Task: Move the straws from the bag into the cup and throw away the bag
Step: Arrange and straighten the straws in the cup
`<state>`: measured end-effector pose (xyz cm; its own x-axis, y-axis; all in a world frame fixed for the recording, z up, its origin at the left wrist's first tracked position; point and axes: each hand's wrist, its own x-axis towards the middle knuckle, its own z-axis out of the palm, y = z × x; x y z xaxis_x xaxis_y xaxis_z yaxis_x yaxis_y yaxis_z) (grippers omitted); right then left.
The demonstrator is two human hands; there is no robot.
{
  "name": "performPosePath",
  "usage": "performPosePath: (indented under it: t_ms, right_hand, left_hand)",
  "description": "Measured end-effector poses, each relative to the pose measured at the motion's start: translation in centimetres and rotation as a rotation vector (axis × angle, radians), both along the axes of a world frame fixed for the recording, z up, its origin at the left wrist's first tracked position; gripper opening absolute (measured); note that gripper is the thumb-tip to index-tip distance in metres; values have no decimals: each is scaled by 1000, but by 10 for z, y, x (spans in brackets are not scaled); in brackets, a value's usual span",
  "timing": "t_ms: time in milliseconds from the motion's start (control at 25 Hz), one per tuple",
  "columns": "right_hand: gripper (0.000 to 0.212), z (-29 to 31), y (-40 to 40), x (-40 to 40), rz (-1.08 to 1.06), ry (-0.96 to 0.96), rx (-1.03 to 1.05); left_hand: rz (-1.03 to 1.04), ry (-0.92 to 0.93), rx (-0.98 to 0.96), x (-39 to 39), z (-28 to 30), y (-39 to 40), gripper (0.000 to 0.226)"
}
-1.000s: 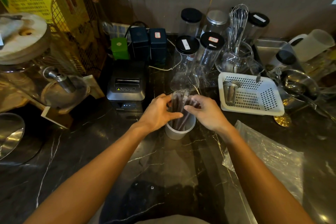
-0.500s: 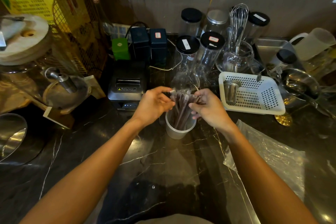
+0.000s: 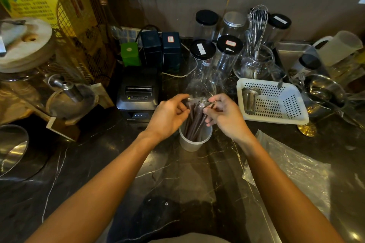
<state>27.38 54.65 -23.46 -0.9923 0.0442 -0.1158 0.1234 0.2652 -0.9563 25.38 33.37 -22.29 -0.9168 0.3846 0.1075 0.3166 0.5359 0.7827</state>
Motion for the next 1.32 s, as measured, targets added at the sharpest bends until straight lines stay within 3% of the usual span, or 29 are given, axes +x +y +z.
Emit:
performPosePath:
  t_ms: [240, 440, 600, 800, 920, 1040, 1200, 1320]
  right_hand:
    - [27, 3, 6, 0, -66, 40, 54]
    - [26, -4, 9, 3, -72, 76, 306]
    - [27, -1, 8, 6, -32, 116, 452]
    - [28, 22, 6, 4, -121, 84, 94]
    - [17, 33, 5, 2, -144, 80, -138]
    - [4, 38, 4, 5, -114, 90, -171]
    - [7, 45, 6, 11, -92, 81, -207]
    - [8, 53, 8, 11, -116, 124, -236]
  left_hand:
    - [-11, 69, 25, -8, 8, -10, 20]
    - [-56, 100, -119, -6, 0, -12, 14]
    - [23, 123, -34, -4, -1, -10, 12]
    - [85, 5, 228, -6, 2, -8, 5]
    - [96, -69, 322, -9, -1, -6, 9]
    - [101, -106, 363, -10, -5, -5, 16]
    - [121, -154, 415, -8, -6, -6, 40]
    - [116, -89, 393, -9, -3, -5, 27]
